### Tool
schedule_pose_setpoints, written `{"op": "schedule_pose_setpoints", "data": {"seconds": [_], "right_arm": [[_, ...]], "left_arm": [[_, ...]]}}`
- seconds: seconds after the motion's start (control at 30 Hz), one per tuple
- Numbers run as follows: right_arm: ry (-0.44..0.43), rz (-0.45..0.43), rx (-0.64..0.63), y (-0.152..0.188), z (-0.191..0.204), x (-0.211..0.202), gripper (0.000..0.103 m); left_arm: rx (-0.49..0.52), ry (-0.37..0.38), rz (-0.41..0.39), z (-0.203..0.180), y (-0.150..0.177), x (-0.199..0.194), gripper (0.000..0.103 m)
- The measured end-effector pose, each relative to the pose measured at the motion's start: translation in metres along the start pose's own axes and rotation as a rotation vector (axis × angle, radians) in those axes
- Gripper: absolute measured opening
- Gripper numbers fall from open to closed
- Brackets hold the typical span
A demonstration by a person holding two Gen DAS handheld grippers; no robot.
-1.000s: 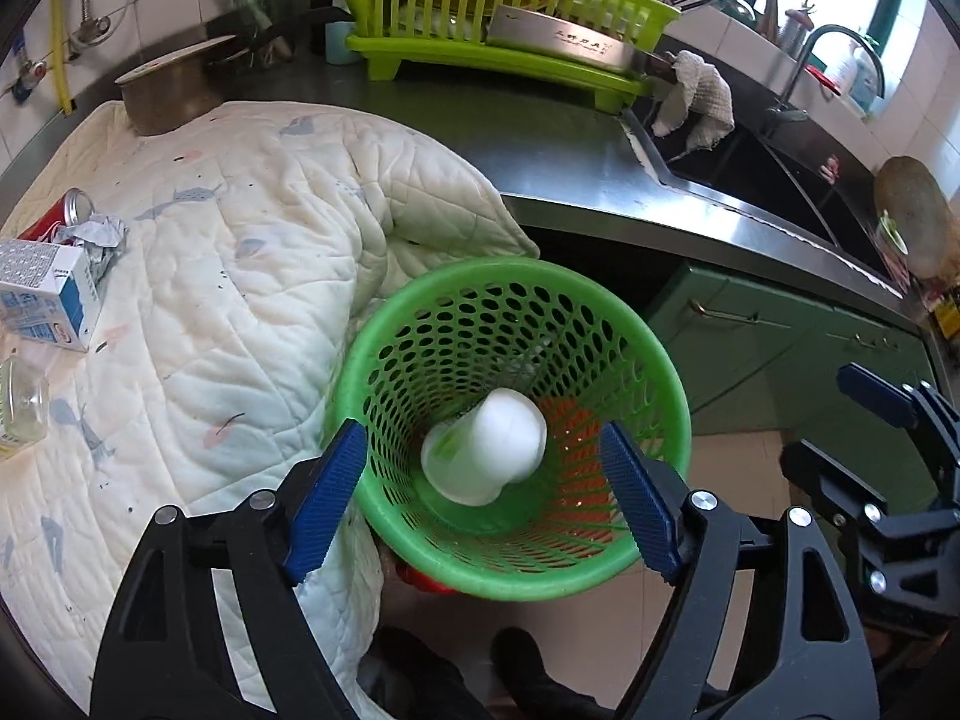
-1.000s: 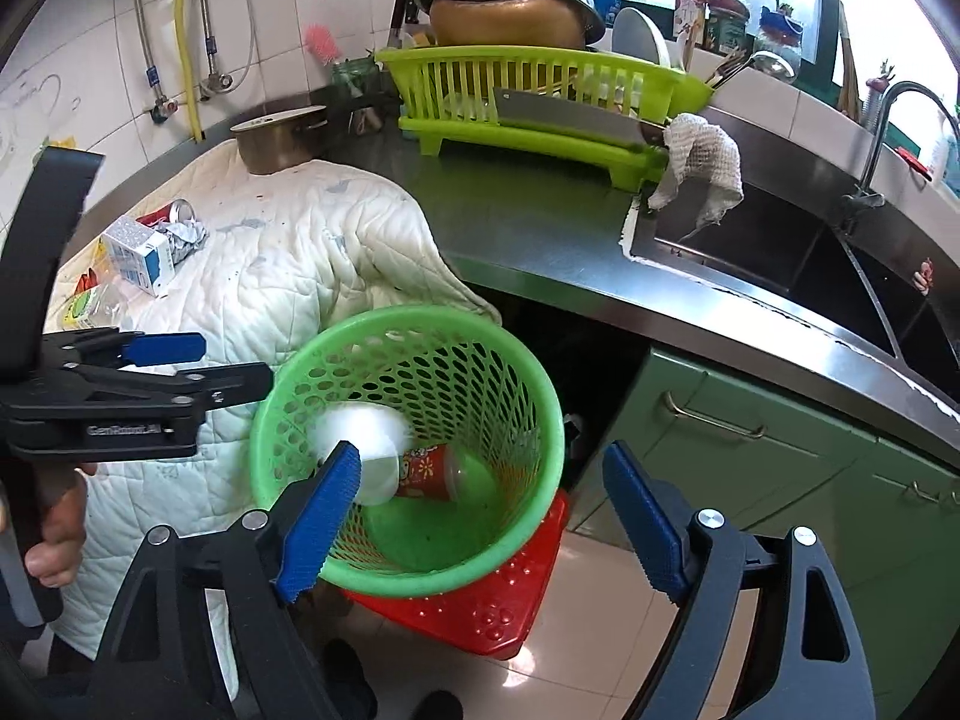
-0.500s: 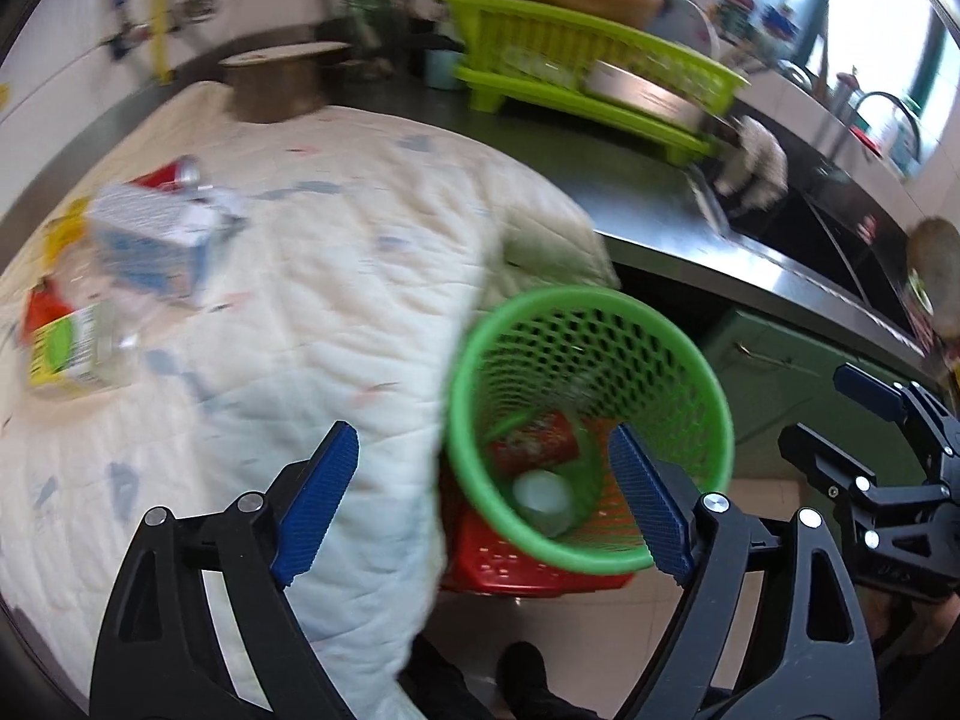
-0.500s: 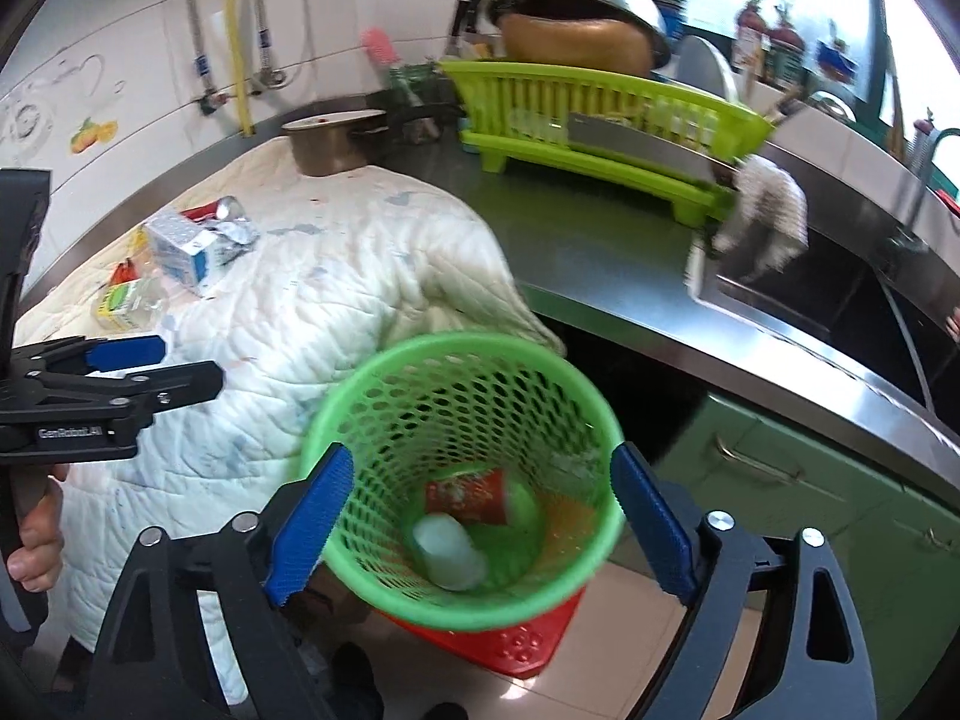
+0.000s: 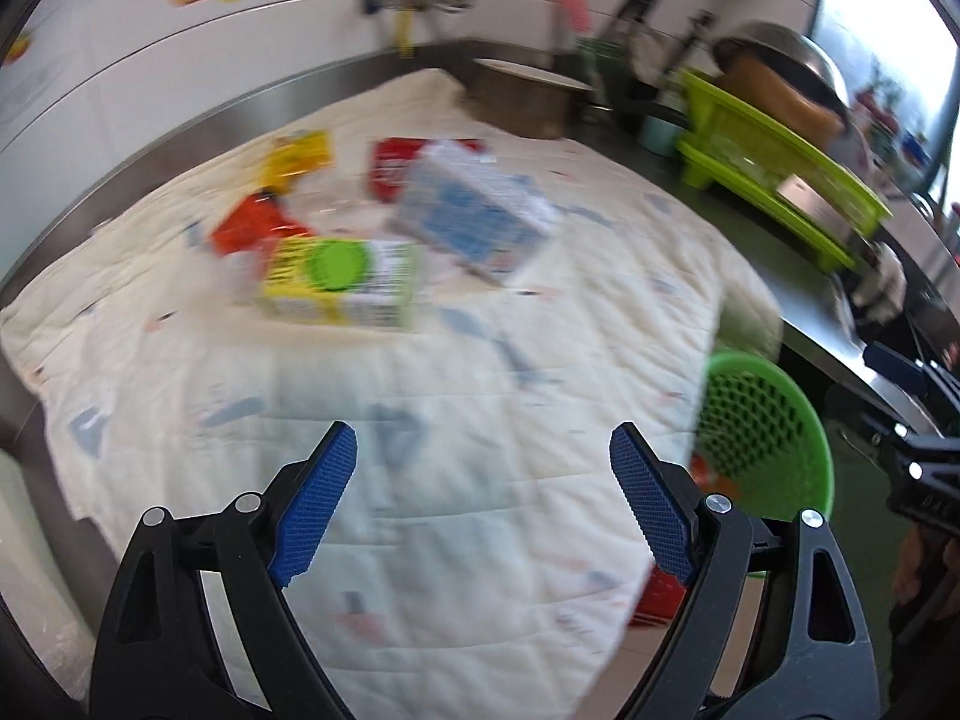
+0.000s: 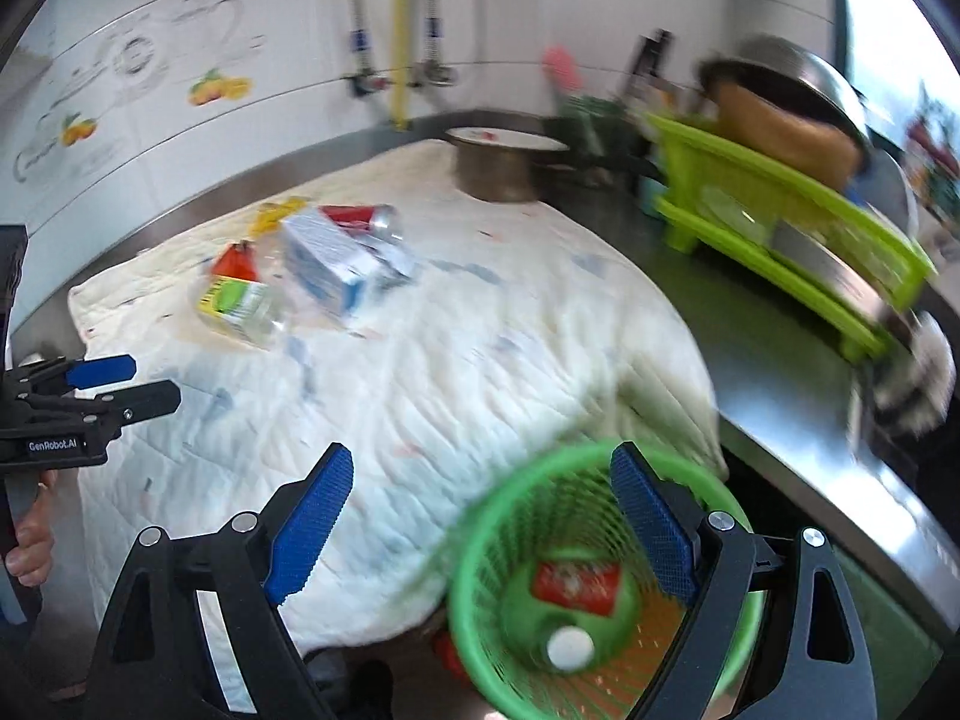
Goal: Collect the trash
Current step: 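Move both grippers back over the mat toward the remaining items, then grasp the milk carton with the right gripper while the left grasps the lime juice bottle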
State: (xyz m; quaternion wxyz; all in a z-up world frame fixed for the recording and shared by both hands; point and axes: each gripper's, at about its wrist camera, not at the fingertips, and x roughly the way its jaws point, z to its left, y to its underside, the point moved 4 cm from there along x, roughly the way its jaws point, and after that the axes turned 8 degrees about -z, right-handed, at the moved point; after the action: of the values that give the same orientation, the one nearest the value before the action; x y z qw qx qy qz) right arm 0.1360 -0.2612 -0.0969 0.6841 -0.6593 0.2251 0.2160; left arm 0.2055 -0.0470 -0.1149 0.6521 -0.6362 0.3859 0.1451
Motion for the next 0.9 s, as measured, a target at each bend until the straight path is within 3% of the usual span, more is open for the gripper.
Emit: {"op": "schedule_pose_setpoints", "data": {"seconds": [0.43,0.9], "right_arm": [[-0.206,-0.001,-0.191,-0.074,0.086,0.087,0.084],[-0.348,0.091,-0.300,-0.117,0.120,0.188,0.077]], "left_arm": [[-0.130,-0.103,0.000,0.093,0.004,-0.005,0.086],[-0.216,-0.159,0.018,0.150,0.005,0.002,0.086]]}}
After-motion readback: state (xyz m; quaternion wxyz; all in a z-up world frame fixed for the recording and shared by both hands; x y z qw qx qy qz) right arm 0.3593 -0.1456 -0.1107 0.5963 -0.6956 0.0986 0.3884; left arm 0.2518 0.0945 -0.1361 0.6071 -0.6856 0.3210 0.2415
